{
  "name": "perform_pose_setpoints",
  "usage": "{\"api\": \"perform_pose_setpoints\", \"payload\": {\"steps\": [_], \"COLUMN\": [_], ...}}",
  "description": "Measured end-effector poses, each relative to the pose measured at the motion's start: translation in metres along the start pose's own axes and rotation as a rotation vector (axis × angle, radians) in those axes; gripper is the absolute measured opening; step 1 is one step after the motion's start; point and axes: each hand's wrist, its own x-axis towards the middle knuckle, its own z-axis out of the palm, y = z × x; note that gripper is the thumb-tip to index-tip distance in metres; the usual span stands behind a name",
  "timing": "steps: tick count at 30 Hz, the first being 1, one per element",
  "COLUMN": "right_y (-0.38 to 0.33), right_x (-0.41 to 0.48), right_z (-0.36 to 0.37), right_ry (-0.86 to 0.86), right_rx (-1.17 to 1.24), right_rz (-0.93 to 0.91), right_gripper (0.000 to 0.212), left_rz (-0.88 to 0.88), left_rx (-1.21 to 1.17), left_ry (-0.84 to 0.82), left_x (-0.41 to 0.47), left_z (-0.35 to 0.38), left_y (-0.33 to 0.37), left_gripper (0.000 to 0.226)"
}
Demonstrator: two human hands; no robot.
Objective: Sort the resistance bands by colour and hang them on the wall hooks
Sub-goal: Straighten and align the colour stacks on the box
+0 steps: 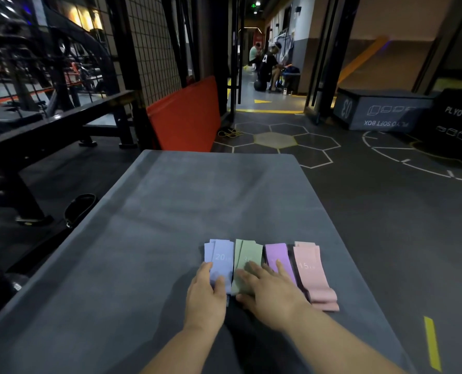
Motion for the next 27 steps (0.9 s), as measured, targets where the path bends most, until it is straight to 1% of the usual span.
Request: {"api": "perform_pose_setpoints", "payload": {"steps": [2, 3, 5, 6, 11, 15, 17, 19, 20, 23, 27], "right_y": [0.002, 0.003, 0.004, 0.005, 0.008, 0.004, 0.000, -0.001, -0.001, 0.001, 0.005], "right_x": [-0.001, -0.002, -0.004, -0.006, -0.006, -0.006, -0.004, -0.002, -0.001, -0.003, -0.007], "right_z": [-0.002, -0.002, -0.003, -0.003, 0.000, 0.002, 0.005, 0.007, 0.007, 0.006, 0.007], "right_ry": [0.006, 0.011, 0.018, 0.017, 0.053, 0.057, 0.040, 0.034, 0.041, 0.079, 0.102], "right_rx": [-0.009, 0.003, 0.011, 0.003, -0.004, 0.058, 0.071, 0.059, 0.055, 0.053, 0.035], "right_rz": [-0.005, -0.013, -0.036, -0.041, -0.058, -0.039, -0.021, -0.009, -0.009, -0.026, -0.049], "right_gripper": [0.075, 0.074, 0.092, 0.098, 0.096, 0.090, 0.105, 0.111, 0.110, 0.096, 0.093], "left_rz": [0.003, 0.009, 0.021, 0.026, 0.084, 0.145, 0.158, 0.155, 0.150, 0.141, 0.149], "left_rx": [0.018, 0.025, 0.023, 0.028, 0.087, 0.115, 0.108, 0.101, 0.099, 0.099, 0.102], "left_ry": [-0.018, -0.024, -0.033, -0.039, -0.061, -0.069, -0.079, -0.086, -0.090, -0.095, -0.103], "left_x": [0.000, 0.000, 0.000, 0.000, -0.001, -0.003, -0.004, -0.004, -0.004, -0.001, -0.001], "left_z": [0.000, 0.000, 0.000, 0.000, -0.001, -0.002, -0.003, -0.004, -0.005, -0.007, -0.007], "left_y": [0.000, -0.001, -0.002, -0.003, -0.009, -0.010, -0.009, -0.009, -0.009, -0.011, -0.013], "left_gripper": [0.046, 0.045, 0.044, 0.044, 0.043, 0.043, 0.045, 0.046, 0.046, 0.045, 0.044]}}
